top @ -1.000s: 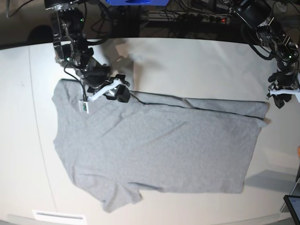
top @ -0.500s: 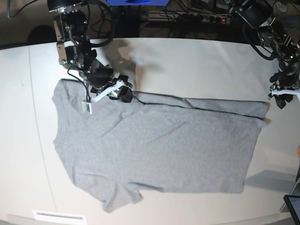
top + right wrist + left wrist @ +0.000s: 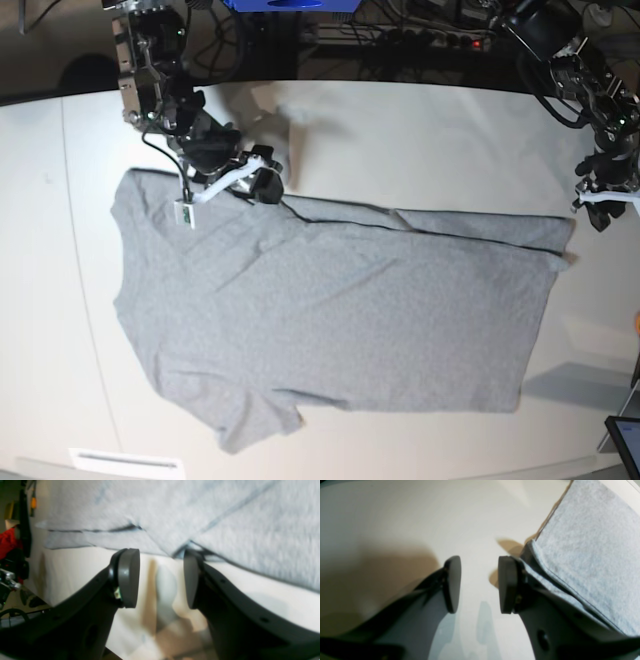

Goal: Fold the T-shirt properly
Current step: 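Move the right gripper along the fold toward the shirt's middle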

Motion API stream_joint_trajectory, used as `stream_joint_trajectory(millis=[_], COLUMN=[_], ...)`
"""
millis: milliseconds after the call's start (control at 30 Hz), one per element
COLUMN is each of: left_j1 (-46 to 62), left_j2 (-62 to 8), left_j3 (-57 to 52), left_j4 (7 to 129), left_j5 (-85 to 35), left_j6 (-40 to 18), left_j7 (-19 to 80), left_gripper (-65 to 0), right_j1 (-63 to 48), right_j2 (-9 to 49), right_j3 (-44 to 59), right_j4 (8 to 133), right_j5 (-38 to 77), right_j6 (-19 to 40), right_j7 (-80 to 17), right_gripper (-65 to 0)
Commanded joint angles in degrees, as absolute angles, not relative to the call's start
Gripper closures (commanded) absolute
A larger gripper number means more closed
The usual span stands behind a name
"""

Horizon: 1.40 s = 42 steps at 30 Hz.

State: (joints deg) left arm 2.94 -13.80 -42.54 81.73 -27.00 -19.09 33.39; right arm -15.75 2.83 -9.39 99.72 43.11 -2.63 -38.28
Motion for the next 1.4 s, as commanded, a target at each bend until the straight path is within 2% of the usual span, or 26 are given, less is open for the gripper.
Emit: stream_joint_trajectory(millis=[0,933,1000,1133,1167,1367], left_j1=[2.68,3.56,3.56,3.56,3.56,3.56], left_j2=[-15.08,-15.69,-15.69,-15.78,-15.78,-15.78], left_j3=[-42.77,-42.77,-42.77,-42.77,-42.77,-42.77], left_j4=[82.59,82.59,82.59,82.59,82.59,82.59], left_j5=[-27.56,-27.56,-27.56,-27.56,-27.56,-27.56], left_j6=[-19.3,-19.3,-19.3,-19.3,-19.3,-19.3], left_j7=[31.87,31.87,31.87,31.87,31.87,31.87], left_gripper=[-24.5,-24.5,-24.5,-24.5,-24.5,-24.5], right_j1=[-15.16,-12.7,-12.35,-11.47,-11.38,-9.45], right_j2=[2.77,1.63,1.63,1.54,1.54,1.8], right_j3=[-9.54,-9.71,-9.71,-9.71,-9.71,-9.8], right_j4=[100.62,98.95,98.95,98.59,98.15,94.9], right_j5=[43.74,43.74,43.74,43.74,43.82,48.48], right_j6=[-1.98,-1.89,-1.89,-1.89,-1.89,-1.89], right_j7=[-37.23,-37.32,-37.23,-37.49,-37.49,-37.49], right_gripper=[-27.1,-27.0,-23.6,-2.5,0.0,-0.1])
